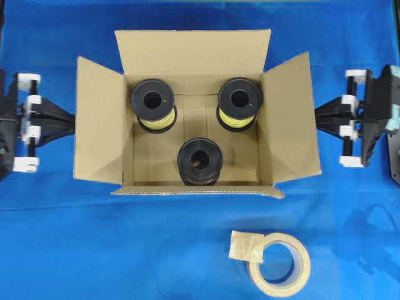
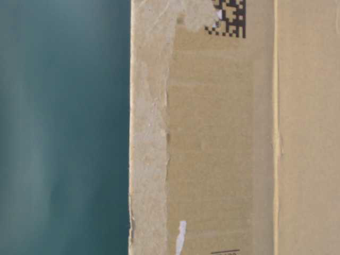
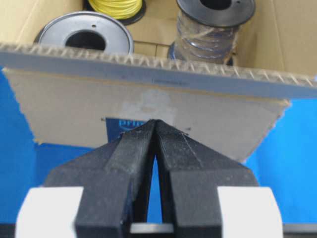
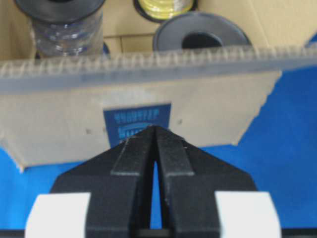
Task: Close the cardboard box.
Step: 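Push the left and right side flaps inward with both grippers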
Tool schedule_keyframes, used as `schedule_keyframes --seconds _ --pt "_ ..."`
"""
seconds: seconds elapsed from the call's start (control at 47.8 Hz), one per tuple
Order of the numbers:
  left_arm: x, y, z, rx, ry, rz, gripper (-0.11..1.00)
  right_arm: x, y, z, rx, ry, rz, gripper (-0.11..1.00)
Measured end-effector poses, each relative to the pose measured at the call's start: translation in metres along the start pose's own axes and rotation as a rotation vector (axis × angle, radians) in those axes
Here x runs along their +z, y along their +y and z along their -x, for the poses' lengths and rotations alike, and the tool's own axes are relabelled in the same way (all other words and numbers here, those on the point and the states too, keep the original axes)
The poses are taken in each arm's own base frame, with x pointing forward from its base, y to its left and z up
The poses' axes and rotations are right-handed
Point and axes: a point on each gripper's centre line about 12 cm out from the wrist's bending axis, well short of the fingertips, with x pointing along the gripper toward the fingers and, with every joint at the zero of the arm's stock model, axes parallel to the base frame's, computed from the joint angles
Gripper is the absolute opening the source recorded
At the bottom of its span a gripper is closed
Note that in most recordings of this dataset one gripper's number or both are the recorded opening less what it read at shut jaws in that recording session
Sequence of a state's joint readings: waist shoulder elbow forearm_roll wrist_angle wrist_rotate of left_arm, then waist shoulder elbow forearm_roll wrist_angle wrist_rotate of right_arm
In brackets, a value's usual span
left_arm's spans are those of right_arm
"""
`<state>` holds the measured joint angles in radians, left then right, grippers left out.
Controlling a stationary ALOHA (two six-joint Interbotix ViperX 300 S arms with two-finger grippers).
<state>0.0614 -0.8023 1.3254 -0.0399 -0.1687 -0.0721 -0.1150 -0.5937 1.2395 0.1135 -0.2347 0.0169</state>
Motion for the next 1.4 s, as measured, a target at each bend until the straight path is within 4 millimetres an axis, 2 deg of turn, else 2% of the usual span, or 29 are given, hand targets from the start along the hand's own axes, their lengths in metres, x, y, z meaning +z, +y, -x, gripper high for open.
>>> schedule_keyframes --seconds 0.272,0.712,0.838,1.005,1.256,1.403 --pt "0.025 -0.003 -0.047 0.003 -0.003 -0.032 0.0 0.029 0.005 -0.03 0.002 -0.029 0.01 0.0" --pt "0.056 -0.005 -0.114 0.009 -0.022 -0.035 0.0 0.052 0.009 -0.089 -0.001 -0.036 0.024 0.0" --pt "0.057 -0.003 -0.129 0.016 -0.004 -0.033 0.0 0.056 0.009 -0.099 -0.001 -0.037 0.024 0.0" --pt "0.056 -0.002 -0.138 0.02 0.009 -0.031 0.0 0.053 0.009 -0.105 -0.003 -0.026 0.024 0.0" --pt "0.036 0.0 -0.149 0.026 0.069 -0.023 0.0 0.035 0.007 -0.118 -0.014 0.008 0.01 0.0" --pt "0.029 0.001 -0.156 0.028 0.082 -0.021 0.0 0.033 0.007 -0.12 -0.015 0.011 0.006 0.0"
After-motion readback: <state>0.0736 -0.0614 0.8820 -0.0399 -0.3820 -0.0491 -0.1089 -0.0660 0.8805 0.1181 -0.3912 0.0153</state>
